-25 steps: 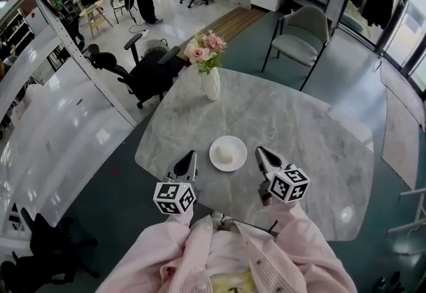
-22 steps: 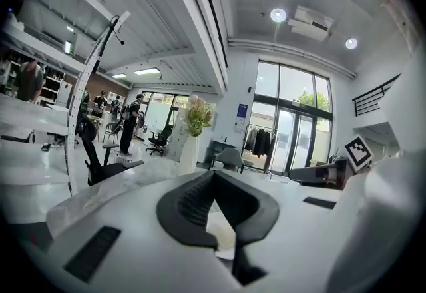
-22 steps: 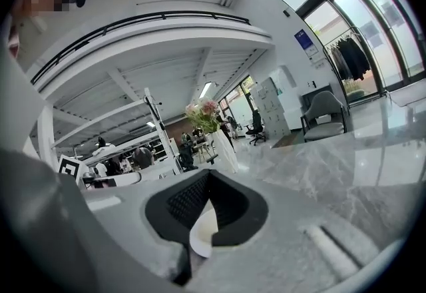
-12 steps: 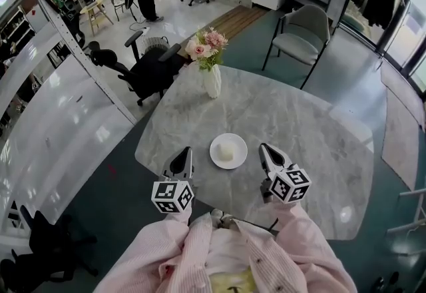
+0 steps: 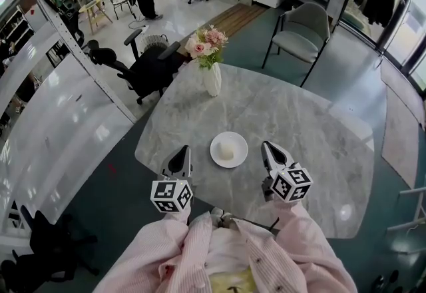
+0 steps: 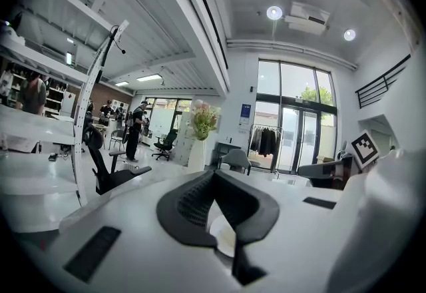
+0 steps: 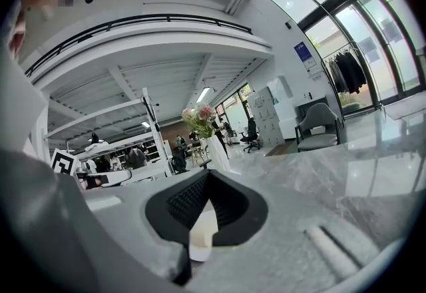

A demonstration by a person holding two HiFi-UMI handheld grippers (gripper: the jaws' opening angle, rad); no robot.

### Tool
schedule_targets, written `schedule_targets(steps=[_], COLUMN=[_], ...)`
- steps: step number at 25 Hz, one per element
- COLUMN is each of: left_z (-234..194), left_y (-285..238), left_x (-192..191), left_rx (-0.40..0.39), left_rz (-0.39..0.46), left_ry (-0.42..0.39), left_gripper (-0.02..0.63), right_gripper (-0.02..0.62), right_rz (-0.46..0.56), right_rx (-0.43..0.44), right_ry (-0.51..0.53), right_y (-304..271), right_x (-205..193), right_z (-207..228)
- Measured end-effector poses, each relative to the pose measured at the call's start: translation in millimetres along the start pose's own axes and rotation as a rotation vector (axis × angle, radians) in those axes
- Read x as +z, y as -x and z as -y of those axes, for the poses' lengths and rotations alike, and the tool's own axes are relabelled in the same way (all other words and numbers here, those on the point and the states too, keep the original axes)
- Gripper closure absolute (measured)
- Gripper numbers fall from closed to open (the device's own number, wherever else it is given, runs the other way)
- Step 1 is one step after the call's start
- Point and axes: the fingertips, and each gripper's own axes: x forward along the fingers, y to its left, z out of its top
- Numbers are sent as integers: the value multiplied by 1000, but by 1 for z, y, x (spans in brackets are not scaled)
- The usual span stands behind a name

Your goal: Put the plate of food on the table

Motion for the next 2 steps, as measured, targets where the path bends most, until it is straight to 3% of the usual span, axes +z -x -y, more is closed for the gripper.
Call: schedule_targets(steps=[2], left_z=[0], left_y=[0], left_x=[2], left_rx=[1], left_rz=[-1], left_ry=[-2], left_gripper=[609], right_gripper=[591], right_rz=[2], right_rx=[-5], right_ry=[-1], right_y=[0], right_x=[2], right_z=[1])
